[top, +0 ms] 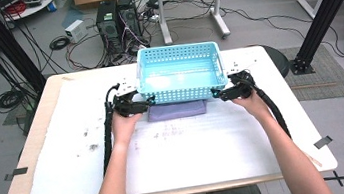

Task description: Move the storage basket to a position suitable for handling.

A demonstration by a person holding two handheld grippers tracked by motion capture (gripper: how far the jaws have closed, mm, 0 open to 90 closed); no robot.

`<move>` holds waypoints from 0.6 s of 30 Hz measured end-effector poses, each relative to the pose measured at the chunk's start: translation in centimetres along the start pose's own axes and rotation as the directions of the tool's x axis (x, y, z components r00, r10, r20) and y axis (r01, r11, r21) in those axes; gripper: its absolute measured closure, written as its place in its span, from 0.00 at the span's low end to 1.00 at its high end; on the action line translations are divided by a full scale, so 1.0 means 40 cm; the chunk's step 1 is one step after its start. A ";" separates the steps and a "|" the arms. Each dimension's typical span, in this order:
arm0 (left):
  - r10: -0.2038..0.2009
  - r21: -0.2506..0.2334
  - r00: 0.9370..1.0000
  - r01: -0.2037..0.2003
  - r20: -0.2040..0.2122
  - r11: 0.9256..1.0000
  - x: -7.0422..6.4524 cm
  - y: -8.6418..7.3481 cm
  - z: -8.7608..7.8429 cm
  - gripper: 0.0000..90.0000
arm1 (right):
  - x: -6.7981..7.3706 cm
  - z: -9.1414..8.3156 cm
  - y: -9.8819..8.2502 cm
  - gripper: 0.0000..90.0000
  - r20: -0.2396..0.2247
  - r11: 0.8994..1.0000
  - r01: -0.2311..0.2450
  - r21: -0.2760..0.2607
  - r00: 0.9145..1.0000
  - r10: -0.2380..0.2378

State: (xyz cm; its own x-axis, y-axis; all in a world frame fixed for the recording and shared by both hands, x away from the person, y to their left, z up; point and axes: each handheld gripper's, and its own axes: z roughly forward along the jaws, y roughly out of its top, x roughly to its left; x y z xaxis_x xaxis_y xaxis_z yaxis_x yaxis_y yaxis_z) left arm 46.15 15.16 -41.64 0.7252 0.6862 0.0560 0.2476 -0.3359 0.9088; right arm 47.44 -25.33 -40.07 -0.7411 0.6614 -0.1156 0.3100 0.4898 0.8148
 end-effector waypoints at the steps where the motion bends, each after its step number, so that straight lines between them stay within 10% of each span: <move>1: -0.008 0.008 1.000 0.008 -0.002 1.000 0.001 -0.005 0.008 0.35 | -0.005 0.009 -0.003 0.16 0.000 1.000 -0.007 0.010 1.000 0.007; 18: 0.004 0.040 1.000 -0.003 -0.024 0.999 0.014 -0.010 -0.008 0.30 | -0.025 -0.001 -0.024 0.16 0.013 0.998 -0.022 0.055 1.000 0.021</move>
State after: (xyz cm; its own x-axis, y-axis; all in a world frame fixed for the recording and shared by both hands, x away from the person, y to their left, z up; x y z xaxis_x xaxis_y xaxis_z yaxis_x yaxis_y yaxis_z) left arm 46.24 15.86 -41.84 0.7108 0.7000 0.0690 0.2715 -0.3636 0.8911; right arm 47.87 -26.49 -40.71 -0.7269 0.6786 -0.1058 0.3579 0.5058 0.7849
